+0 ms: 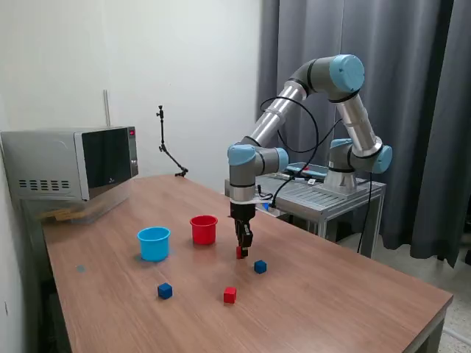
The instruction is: Place red objects in the red bin, and blue objects in the blue bin.
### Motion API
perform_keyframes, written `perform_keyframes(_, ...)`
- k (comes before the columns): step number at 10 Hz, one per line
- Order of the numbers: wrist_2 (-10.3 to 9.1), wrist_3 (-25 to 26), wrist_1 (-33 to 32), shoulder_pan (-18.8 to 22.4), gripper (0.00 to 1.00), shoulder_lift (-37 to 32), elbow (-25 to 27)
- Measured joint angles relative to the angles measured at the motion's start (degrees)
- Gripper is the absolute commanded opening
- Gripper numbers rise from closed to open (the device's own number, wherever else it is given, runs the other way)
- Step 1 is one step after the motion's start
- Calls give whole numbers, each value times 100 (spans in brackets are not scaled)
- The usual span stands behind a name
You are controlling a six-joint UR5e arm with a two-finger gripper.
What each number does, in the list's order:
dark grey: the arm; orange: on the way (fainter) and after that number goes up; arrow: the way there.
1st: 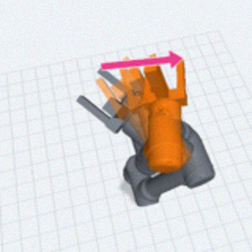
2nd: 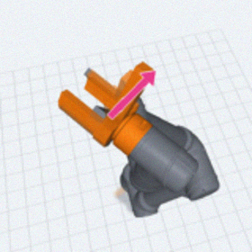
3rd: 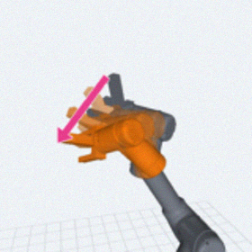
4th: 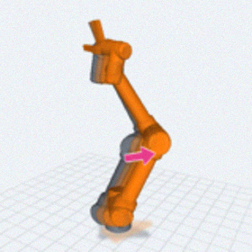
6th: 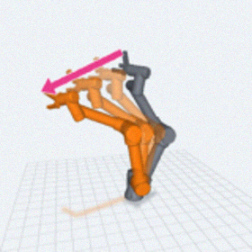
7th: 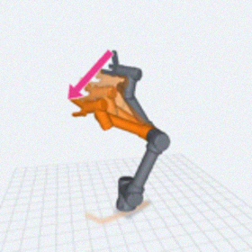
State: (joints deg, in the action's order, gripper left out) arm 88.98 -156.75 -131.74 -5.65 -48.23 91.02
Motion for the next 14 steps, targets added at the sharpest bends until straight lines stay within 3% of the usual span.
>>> perform_keyframes(4, 167, -46, 19, -150, 0, -440, -266)
perform_keyframes(7, 252, -64, 46, -491, 0, -575, -451)
perform_keyframes(14, 457, -15, 434, -994, 0, -623, -314)
